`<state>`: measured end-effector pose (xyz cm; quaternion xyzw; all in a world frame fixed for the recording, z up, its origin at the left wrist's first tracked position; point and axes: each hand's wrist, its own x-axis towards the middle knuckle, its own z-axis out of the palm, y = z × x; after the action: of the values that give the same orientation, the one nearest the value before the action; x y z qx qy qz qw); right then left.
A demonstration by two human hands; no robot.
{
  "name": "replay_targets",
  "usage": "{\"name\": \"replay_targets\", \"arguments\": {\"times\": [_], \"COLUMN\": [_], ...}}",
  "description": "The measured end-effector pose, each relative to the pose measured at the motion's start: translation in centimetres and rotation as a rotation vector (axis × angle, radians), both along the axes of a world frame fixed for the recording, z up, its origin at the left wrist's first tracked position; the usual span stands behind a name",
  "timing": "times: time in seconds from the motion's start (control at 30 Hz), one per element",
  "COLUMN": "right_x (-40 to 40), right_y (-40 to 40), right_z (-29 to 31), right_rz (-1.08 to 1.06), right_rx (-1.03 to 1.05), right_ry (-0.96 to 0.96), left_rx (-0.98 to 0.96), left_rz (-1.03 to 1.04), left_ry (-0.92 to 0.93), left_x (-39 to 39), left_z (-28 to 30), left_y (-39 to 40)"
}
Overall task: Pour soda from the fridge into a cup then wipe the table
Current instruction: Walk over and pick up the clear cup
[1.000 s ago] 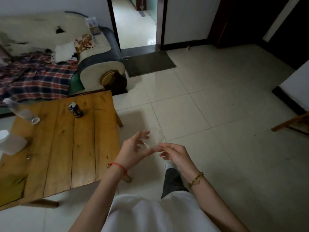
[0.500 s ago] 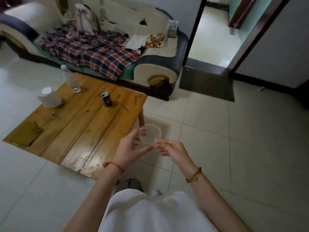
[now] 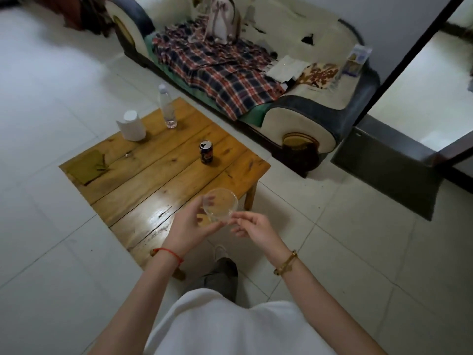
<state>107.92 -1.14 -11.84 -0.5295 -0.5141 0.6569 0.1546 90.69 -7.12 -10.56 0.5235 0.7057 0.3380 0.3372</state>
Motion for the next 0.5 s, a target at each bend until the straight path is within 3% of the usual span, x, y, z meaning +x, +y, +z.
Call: {"name": "replay_targets", "arguments": {"times": [0.5], "right_x": [-9.1], "right_y": [18.1], "right_z": [-1.7], "right_rz": [0.336], "right_rx": [0.032], "right_ry": [0.024], "left_rx": [-0.02], "left_rz": [0.376], "left_ry": [-0.022], "left_x": [-6.3], "left_z": [-0.4], "left_y": [12.7]}}
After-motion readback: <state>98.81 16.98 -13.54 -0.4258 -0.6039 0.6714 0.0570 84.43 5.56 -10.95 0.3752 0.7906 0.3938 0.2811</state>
